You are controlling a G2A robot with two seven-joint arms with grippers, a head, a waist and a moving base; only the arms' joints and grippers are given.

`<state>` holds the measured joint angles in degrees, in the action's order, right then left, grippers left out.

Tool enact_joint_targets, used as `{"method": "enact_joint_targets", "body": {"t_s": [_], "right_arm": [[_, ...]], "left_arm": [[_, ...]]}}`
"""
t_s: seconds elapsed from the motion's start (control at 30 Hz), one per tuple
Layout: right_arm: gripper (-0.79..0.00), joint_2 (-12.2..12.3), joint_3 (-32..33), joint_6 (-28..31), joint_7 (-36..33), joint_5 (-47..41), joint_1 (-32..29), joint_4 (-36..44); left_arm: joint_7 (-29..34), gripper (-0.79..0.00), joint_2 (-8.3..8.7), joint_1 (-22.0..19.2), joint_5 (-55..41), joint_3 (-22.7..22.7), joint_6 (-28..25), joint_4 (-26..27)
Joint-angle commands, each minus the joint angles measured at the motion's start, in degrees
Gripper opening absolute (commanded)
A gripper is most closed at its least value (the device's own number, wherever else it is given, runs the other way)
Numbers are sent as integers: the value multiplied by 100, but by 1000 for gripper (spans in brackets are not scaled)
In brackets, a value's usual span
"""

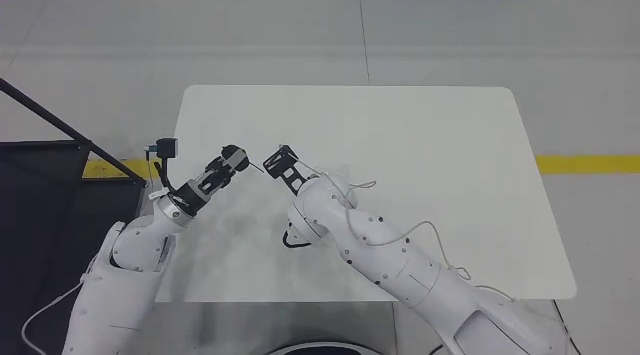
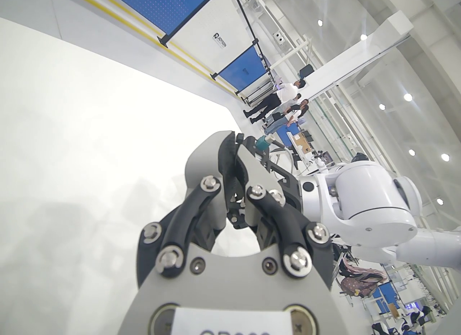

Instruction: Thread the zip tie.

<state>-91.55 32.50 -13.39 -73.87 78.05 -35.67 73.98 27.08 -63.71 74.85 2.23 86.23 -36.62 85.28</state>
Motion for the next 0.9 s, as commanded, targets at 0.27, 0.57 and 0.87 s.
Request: {"method": "enact_joint_targets", "body": {"t_s": [0.27, 0.57, 0.87], "right_arm": [[-711, -42, 186, -5, -39, 380, -227, 208], [-785, -21, 522, -160, 198, 774, -599, 777], [-785, 118, 1158, 58, 575, 1083, -1254, 1873]], "left_arm": [[0, -785, 0, 0, 0, 0, 0, 0], [0, -785, 0, 0, 0, 0, 0, 0], [208, -785, 19, -29, 343, -112, 156, 171]]}}
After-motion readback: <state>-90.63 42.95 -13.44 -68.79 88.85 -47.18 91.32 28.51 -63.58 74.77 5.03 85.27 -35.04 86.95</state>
